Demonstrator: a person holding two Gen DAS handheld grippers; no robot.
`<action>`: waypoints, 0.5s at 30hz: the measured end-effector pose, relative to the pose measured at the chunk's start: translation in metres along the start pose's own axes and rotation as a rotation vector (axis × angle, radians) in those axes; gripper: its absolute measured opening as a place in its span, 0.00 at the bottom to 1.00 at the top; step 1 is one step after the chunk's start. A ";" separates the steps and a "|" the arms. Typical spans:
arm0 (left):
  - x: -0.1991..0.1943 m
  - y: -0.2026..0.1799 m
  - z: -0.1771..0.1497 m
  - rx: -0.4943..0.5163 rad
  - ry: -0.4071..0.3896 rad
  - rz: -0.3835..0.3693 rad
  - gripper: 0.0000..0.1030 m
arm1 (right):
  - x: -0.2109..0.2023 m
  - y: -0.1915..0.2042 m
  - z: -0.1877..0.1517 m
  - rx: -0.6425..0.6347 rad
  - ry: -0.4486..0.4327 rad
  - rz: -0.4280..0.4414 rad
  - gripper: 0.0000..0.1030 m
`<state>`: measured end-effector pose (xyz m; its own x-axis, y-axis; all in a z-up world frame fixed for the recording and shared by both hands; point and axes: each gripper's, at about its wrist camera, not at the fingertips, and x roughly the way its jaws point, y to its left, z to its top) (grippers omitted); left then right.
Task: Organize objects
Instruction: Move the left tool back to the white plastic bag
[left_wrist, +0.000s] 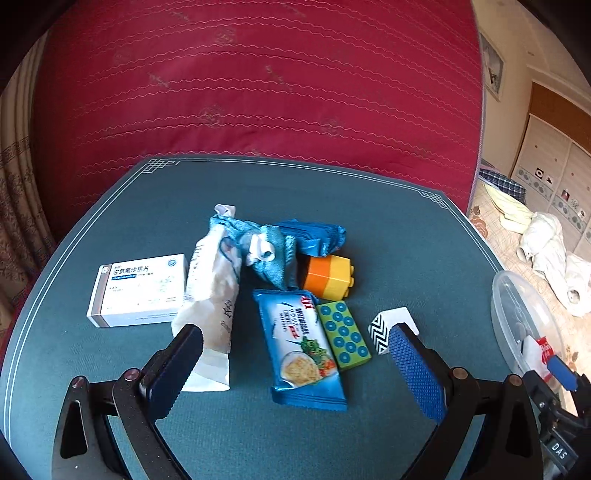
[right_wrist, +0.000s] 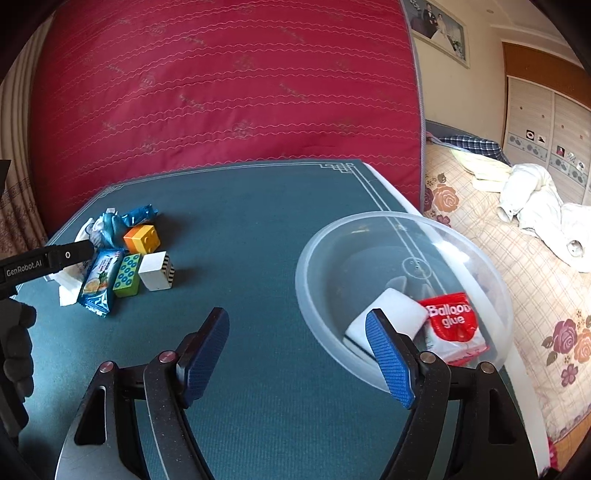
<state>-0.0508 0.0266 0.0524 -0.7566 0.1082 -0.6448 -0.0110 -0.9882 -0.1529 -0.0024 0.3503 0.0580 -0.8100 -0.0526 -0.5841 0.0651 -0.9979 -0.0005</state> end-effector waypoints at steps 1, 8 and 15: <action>-0.001 0.006 0.001 -0.012 -0.003 0.004 0.99 | 0.001 0.005 0.000 -0.005 0.002 0.007 0.75; 0.000 0.039 0.009 -0.069 -0.003 0.043 0.99 | 0.007 0.028 0.000 -0.032 0.010 0.052 0.75; -0.004 0.053 0.014 -0.070 -0.022 0.085 0.99 | 0.014 0.036 -0.005 -0.043 0.029 0.073 0.75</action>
<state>-0.0571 -0.0278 0.0576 -0.7670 0.0210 -0.6413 0.0989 -0.9837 -0.1505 -0.0088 0.3133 0.0459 -0.7850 -0.1234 -0.6071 0.1486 -0.9889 0.0088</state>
